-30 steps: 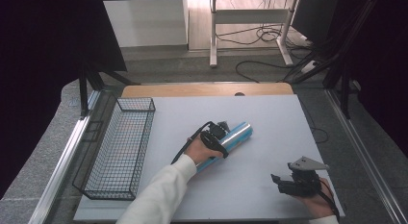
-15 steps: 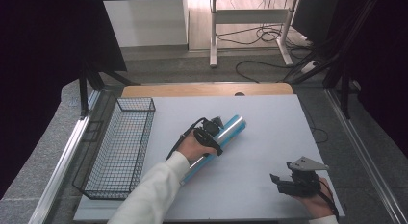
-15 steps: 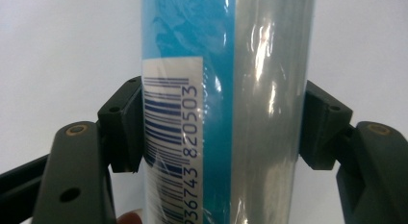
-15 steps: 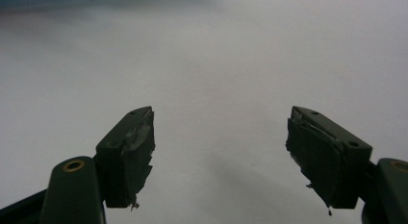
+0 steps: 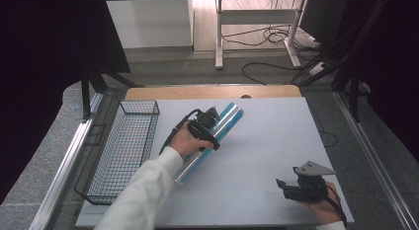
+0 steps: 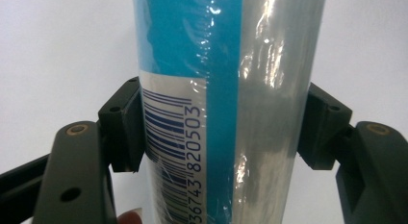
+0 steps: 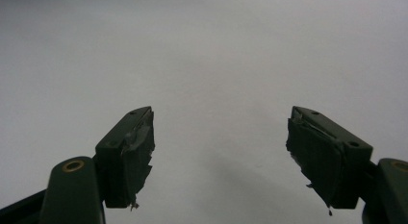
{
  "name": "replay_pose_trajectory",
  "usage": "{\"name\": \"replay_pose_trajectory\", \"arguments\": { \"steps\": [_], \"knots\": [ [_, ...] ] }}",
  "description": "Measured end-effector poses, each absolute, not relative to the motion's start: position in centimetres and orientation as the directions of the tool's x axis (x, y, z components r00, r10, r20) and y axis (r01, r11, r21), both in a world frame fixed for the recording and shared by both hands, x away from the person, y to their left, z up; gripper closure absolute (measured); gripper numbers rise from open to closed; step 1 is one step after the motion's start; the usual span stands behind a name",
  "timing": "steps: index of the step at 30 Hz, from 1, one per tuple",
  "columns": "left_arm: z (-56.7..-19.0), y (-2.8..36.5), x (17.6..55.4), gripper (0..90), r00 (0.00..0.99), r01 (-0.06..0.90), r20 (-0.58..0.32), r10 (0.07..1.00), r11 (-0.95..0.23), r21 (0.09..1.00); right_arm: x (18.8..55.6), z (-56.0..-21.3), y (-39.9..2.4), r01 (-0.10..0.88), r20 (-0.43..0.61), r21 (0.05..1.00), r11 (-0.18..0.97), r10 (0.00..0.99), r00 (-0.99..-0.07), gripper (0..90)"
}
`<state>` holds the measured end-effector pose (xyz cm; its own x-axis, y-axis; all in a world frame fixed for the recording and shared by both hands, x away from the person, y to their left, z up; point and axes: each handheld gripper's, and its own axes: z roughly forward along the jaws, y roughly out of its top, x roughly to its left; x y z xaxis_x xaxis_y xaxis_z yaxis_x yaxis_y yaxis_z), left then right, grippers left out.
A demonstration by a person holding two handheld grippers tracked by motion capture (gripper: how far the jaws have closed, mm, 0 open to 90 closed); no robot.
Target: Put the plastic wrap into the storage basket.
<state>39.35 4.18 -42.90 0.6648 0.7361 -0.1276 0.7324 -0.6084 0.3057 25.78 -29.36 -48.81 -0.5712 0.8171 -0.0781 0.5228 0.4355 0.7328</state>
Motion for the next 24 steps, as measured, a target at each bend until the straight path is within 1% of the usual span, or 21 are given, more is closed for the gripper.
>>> {"name": "replay_pose_trajectory", "arguments": {
  "steps": [6, 13, 24],
  "knots": [
    [-41.6, 5.2, 39.3, 31.7, 0.662, 0.733, -0.128, 0.739, -0.602, 0.315, 25.8, -48.9, -29.3, 0.522, -0.081, 0.733, 0.436, 0.818, -0.569, 25.1],
    [-40.0, 6.4, 39.2, 31.7, 0.662, 0.729, -0.106, 0.742, -0.606, 0.318, 25.7, -48.8, -29.1, 0.515, -0.085, 0.737, 0.437, 0.817, -0.571, 25.1],
    [-38.0, 9.4, 39.0, 31.7, 0.628, 0.749, -0.087, 0.773, -0.571, 0.336, 25.7, -48.8, -29.0, 0.512, -0.091, 0.739, 0.438, 0.818, -0.568, 25.1]
  ]
}}
